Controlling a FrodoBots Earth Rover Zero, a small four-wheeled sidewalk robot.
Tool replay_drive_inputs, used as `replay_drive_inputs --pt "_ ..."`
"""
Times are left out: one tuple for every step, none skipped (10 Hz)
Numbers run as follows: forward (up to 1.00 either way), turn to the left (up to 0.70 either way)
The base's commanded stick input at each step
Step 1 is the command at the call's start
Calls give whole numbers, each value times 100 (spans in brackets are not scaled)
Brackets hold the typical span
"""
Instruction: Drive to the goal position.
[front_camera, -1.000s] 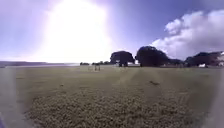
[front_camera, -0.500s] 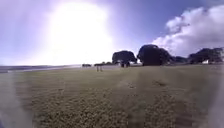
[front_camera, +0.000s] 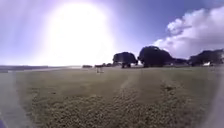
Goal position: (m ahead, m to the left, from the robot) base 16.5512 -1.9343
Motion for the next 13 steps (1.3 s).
replay_drive_inputs --pt "70 1" --pt "70 1" --pt "70 1" --pt "70 1" --pt "70 1" --pt "70 1" --pt "70 1" --pt "70 1" --pt "70 1" --pt "70 1" --pt "70 1" --pt "70 1" --pt "70 1"
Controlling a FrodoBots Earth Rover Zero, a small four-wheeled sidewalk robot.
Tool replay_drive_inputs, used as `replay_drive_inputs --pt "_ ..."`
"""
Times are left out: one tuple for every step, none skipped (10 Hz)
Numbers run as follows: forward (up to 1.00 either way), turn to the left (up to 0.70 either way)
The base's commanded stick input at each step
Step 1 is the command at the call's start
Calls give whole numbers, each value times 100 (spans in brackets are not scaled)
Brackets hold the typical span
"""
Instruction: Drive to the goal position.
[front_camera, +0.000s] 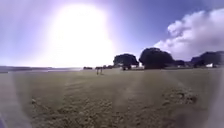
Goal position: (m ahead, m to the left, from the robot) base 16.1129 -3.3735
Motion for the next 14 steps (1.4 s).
replay_drive_inputs --pt "70 1" --pt "70 1" --pt "70 3" --pt "70 5" --pt "70 13" --pt "70 14" --pt "70 10" --pt "70 4" --pt "70 -2" --pt "70 -9" --pt "70 -14" --pt "70 -14" --pt "70 -14" --pt "70 -14"
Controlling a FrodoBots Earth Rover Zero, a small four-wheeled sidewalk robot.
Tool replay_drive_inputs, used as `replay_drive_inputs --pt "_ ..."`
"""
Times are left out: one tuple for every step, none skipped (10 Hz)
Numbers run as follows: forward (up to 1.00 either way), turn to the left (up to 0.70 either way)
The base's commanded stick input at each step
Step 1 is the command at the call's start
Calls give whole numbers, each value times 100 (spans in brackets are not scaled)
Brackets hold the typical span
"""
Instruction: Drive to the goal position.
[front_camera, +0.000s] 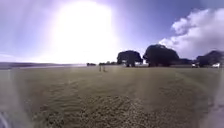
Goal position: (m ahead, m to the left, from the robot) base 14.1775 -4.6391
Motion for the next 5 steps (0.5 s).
replay_drive_inputs --pt "70 -14" --pt "70 -14" --pt "70 -14" --pt "70 -14" --pt "70 -14"
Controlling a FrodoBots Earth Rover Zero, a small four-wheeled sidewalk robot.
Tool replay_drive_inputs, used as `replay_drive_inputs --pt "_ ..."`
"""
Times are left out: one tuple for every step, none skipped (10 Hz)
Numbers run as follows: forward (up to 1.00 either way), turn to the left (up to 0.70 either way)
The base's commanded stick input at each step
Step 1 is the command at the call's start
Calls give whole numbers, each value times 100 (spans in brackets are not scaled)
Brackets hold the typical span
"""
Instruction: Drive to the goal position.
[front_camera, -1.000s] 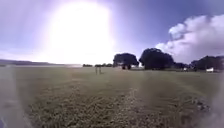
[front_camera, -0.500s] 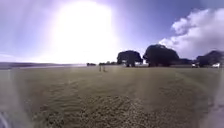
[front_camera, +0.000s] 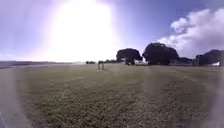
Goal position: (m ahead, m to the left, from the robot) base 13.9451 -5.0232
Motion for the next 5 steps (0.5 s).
replay_drive_inputs --pt "70 -14" --pt "70 -14" --pt "70 -14" --pt "70 -14" --pt "70 -14"
